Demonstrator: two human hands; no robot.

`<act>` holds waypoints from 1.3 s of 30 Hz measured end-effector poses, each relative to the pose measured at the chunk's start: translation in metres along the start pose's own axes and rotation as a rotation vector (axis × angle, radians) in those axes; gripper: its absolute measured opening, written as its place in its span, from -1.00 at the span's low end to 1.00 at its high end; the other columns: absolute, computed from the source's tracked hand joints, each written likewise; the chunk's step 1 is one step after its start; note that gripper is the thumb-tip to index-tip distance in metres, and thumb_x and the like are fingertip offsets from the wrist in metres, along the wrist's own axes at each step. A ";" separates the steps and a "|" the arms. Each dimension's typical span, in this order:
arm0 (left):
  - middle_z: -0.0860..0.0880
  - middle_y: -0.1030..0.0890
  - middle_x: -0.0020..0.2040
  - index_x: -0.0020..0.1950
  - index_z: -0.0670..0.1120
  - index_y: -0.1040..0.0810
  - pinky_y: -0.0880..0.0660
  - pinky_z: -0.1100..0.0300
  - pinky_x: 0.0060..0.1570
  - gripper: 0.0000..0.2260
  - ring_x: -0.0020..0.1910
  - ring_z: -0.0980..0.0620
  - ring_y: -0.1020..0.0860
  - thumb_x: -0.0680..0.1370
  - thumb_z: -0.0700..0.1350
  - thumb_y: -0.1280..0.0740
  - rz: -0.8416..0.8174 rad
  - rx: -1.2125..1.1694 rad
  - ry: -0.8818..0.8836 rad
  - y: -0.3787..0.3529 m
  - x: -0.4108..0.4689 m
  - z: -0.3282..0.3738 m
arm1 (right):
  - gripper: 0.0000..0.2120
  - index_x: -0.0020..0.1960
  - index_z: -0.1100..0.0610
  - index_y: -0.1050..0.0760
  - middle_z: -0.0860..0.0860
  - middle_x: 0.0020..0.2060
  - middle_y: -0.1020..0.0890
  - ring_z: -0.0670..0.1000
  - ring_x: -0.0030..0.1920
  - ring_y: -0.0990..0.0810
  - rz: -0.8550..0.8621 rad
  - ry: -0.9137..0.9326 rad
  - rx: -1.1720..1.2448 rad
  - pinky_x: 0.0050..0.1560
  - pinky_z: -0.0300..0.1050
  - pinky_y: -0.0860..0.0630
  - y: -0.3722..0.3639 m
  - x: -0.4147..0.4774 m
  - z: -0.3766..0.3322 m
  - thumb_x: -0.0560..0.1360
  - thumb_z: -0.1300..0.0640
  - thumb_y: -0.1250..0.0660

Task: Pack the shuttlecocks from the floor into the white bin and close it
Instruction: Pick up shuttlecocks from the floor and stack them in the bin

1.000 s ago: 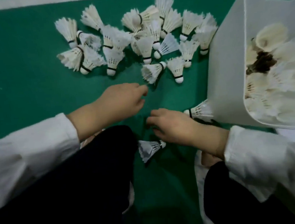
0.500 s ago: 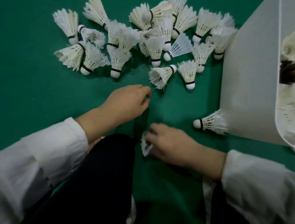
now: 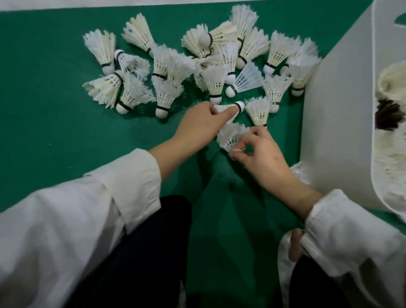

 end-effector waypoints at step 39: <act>-0.02 -0.61 -0.15 -0.05 -0.03 -0.62 -0.33 0.21 -0.34 -0.79 -0.29 0.04 -0.49 0.52 0.08 -0.30 0.063 0.468 -0.137 0.105 -0.010 -0.017 | -0.79 -0.06 0.13 -0.59 0.03 -0.13 -0.60 0.07 -0.09 -0.55 0.140 0.243 -0.159 -0.10 -0.04 -0.45 0.055 0.024 -0.060 0.52 0.00 -0.29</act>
Point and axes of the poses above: each hand's wrist, its own x-axis towards the middle knuckle, its own y-axis out of the back of the hand, z = x × y, the point moved 1 cm from there along x, towards the middle knuckle
